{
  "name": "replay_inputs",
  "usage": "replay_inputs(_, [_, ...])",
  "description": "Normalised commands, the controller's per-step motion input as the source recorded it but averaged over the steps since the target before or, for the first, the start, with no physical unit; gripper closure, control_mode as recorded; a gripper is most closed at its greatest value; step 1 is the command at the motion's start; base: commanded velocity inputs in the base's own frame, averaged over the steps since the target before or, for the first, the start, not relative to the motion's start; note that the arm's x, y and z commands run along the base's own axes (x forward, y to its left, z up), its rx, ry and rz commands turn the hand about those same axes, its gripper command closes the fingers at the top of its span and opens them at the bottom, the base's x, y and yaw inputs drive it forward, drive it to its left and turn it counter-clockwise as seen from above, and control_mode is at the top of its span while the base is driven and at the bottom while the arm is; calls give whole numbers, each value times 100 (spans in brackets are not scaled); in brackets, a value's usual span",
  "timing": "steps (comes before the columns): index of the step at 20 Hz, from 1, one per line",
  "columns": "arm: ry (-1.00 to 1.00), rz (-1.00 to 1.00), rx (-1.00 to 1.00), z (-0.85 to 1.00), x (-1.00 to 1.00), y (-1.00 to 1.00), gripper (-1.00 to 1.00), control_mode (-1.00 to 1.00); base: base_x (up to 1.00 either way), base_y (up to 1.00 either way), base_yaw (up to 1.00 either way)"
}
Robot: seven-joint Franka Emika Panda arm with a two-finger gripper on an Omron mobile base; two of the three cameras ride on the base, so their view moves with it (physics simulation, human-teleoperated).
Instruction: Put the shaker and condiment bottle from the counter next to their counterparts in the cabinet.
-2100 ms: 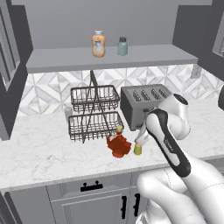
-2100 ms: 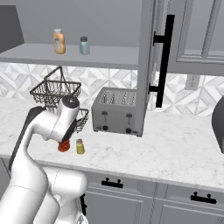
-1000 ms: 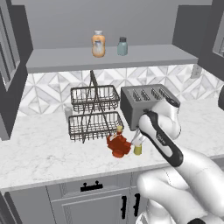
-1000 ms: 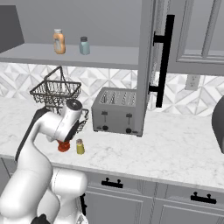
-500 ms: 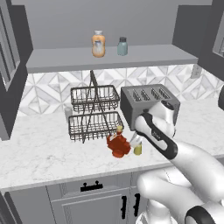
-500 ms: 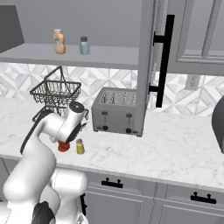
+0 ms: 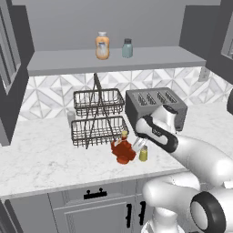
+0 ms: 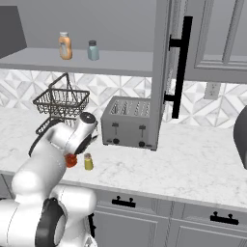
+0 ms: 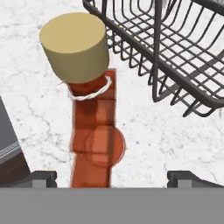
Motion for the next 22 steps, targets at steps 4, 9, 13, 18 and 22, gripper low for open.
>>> replay_inputs(4, [5, 0, 0, -19, 25, 8, -100, -100, 0, 0, 0])
replay_inputs(9, [6, 0, 0, -19, 26, 7, -100, -100, 0, 0, 0])
replay_inputs(13, [9, 0, 0, -22, 27, 7, -100, -100, 0, 0, 0])
replay_inputs(18, [18, 11, 3, -71, -13, 47, -100, -100, 0, 0, 0])
replay_inputs(22, [18, 20, 8, -100, -56, 80, 100, -100, 0, 0, 0])
